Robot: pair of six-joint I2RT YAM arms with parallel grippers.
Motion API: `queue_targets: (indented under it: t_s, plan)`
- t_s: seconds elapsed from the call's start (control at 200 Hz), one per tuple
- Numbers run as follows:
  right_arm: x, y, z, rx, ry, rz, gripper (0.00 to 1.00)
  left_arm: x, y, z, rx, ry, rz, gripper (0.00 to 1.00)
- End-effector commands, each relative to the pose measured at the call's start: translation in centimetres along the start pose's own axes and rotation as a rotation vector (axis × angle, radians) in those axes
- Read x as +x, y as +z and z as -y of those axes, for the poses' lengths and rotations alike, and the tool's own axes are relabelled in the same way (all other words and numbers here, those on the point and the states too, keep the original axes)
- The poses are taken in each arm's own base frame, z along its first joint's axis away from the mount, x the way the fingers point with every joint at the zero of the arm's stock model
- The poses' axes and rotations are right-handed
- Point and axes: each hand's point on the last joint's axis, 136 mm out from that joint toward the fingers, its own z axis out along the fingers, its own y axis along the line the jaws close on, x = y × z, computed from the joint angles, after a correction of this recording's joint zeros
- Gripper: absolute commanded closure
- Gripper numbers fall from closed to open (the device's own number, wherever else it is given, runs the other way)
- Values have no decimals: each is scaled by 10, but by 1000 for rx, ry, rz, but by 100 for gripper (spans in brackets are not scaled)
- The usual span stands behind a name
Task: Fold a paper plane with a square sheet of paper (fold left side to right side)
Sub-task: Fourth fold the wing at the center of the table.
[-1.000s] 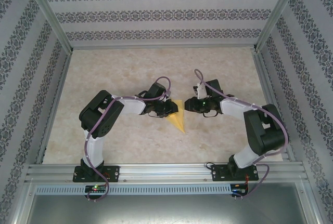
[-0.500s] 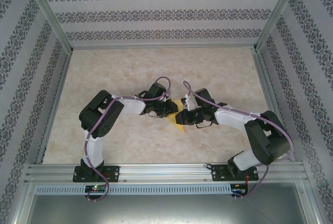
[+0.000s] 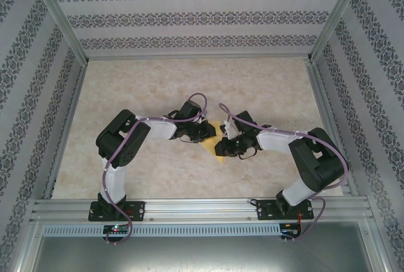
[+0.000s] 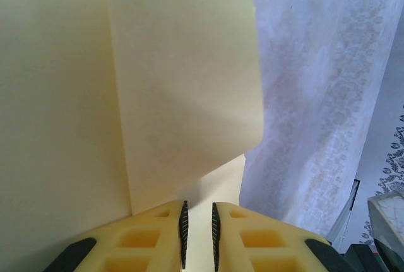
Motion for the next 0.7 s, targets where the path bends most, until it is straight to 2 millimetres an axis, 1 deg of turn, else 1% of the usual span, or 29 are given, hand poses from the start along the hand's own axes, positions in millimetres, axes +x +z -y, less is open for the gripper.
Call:
queue_targets:
  t_s: [0.0,0.34,0.53,0.694]
  plan:
    - [11,3,9,55,-9,-47,81,17,7,-39,-122,-47,-41,78]
    - [18,3,13,85,-9,-84,81,17,8,-40,-125,-46,-43,78]
    - [26,5,15,96,-5,-113,81,18,8,-42,-129,-48,-44,78]
    - [31,4,20,123,1,-124,81,17,8,-42,-130,-48,-44,78]
